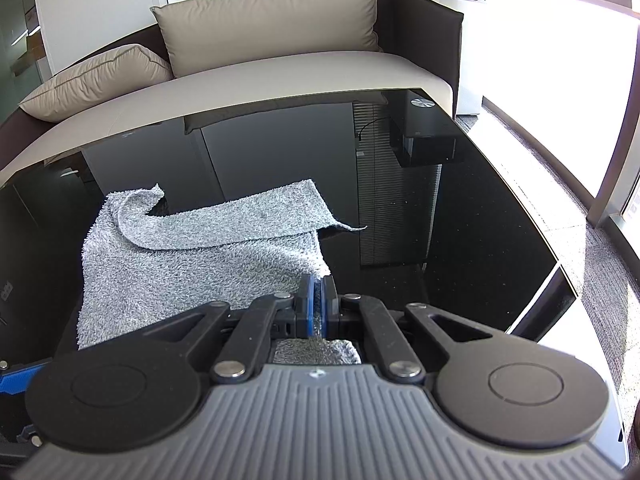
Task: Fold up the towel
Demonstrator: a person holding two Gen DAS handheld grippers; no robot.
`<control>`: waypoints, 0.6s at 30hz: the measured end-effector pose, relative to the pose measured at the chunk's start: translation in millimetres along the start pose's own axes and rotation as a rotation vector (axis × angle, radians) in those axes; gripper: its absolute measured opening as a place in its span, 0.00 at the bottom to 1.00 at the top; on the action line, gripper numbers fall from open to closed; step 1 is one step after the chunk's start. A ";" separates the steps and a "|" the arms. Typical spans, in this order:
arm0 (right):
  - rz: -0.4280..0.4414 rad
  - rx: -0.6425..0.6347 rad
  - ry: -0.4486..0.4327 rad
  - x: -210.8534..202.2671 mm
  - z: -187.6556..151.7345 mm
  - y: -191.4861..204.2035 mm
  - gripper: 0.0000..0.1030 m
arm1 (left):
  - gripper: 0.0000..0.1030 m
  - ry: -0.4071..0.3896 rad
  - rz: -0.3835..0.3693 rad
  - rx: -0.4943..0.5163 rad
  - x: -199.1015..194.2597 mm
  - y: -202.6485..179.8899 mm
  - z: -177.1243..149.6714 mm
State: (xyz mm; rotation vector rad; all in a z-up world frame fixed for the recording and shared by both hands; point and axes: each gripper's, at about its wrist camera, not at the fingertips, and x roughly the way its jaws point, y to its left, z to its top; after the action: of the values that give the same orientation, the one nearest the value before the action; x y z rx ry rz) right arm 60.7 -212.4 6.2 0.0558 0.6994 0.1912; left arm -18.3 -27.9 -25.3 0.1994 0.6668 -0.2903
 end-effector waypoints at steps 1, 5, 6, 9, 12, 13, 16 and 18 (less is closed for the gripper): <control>0.000 0.000 0.000 -0.2 0.1 -0.5 0.03 | 0.23 0.006 -0.002 0.003 1.6 0.1 -0.7; 0.001 0.004 -0.003 -0.7 0.0 -1.4 0.03 | 0.11 0.005 0.002 0.016 3.0 0.0 -1.3; 0.001 0.005 -0.004 -1.0 0.0 -1.6 0.03 | 0.10 0.003 0.005 0.016 3.0 0.6 -1.2; 0.003 0.006 -0.005 -1.6 0.0 -1.6 0.03 | 0.07 -0.006 0.017 0.016 1.9 3.6 -0.2; 0.006 0.008 -0.010 -2.7 0.3 -1.4 0.03 | 0.05 -0.023 0.035 0.019 -1.3 6.7 1.5; 0.007 0.008 -0.012 -3.1 0.4 -1.2 0.03 | 0.04 -0.028 0.041 0.020 -2.3 7.7 2.1; 0.013 0.010 -0.019 -4.3 0.8 -0.5 0.03 | 0.04 -0.048 0.069 0.024 -6.6 11.6 4.8; 0.020 0.014 -0.028 -6.0 1.4 -0.3 0.03 | 0.03 -0.070 0.092 0.025 -11.5 15.5 8.0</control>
State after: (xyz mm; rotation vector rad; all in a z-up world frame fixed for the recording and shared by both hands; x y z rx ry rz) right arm 57.1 -213.9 11.0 0.0789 0.6724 0.2048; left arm -17.2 -13.2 -10.6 0.2418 0.5828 -0.2159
